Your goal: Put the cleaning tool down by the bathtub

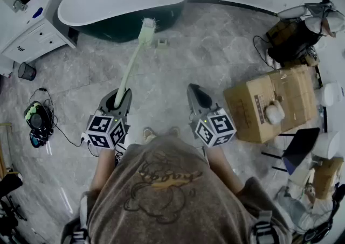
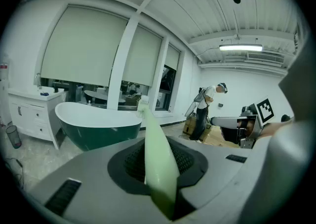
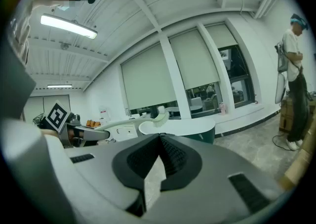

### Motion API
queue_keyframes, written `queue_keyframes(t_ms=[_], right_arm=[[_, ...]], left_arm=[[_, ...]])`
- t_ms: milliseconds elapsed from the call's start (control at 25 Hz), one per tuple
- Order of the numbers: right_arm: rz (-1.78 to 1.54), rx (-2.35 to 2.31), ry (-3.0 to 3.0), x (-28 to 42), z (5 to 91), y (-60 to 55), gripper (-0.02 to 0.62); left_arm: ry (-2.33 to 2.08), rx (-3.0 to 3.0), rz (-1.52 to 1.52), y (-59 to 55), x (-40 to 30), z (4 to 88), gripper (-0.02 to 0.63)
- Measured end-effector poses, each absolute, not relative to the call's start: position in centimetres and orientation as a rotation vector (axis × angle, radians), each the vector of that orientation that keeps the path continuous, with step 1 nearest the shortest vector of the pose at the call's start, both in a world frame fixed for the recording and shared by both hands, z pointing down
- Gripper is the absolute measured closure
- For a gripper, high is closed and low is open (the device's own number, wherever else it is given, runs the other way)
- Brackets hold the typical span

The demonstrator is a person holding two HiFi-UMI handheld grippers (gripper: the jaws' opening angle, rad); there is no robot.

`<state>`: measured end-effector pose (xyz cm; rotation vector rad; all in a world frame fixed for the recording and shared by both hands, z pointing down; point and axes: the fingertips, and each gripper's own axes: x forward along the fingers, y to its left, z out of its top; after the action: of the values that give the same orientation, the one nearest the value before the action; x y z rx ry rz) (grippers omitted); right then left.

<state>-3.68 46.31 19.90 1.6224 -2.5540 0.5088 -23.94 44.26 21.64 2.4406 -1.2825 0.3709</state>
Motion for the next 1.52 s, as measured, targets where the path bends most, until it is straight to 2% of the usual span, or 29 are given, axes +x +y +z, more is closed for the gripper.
queue_keyframes(t_ms=[1080, 1520], right_arm=[[0.536, 1.696, -2.582, -9.0, 21.7, 44.8, 0.597], [0.557, 1.792, -2.545, -6.3, 23.7, 38.1, 0.597]], left_arm=[[-1.146, 2.518, 0.345, 40.1, -26.9, 23.1, 0.532], [-1.134, 2.508, 0.379, 33.3, -24.9, 25.5, 0.532]])
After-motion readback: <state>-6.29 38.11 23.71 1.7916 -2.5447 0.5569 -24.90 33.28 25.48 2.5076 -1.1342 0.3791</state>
